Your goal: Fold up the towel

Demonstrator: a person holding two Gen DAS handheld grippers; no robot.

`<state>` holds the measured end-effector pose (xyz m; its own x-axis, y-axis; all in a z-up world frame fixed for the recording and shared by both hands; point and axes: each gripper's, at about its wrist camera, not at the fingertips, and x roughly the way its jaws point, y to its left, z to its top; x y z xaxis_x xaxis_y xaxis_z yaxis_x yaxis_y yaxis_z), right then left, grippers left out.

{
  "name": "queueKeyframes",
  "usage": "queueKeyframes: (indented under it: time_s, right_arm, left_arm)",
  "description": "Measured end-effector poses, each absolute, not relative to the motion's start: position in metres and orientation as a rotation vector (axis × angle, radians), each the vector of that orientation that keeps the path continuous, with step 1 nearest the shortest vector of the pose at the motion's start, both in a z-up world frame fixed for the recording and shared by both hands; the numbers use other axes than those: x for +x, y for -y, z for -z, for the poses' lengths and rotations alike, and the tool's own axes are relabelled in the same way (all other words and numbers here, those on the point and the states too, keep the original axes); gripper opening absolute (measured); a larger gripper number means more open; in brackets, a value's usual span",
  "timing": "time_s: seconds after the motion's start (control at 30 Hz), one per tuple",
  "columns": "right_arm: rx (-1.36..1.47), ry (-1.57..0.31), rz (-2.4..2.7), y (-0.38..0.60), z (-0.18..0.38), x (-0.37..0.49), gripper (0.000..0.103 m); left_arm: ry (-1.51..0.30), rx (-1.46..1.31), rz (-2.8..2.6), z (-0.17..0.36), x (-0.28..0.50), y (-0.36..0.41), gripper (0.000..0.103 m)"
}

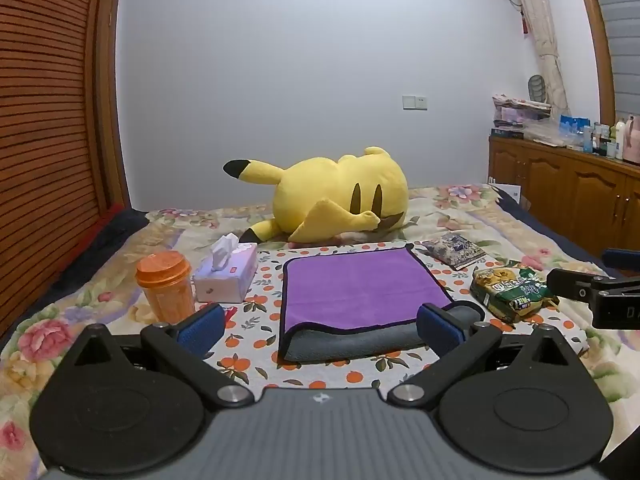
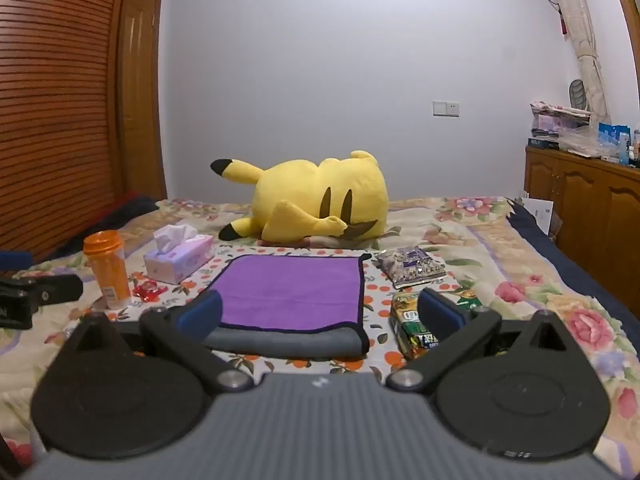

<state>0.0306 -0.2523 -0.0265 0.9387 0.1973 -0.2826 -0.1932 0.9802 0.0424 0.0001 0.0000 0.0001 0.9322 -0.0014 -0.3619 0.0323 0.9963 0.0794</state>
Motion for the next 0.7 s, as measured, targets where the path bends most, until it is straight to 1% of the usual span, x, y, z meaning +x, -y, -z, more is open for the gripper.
queueKeyframes:
  time_s: [0.7]
  right_arm:
    - [0.011, -0.282, -0.187, 0.2581, 0.0277, 0.0316, 0.103]
  left_arm:
    - [-0.370, 0.074, 0.020, -0.0005, -0.0003, -0.0001, 0.103]
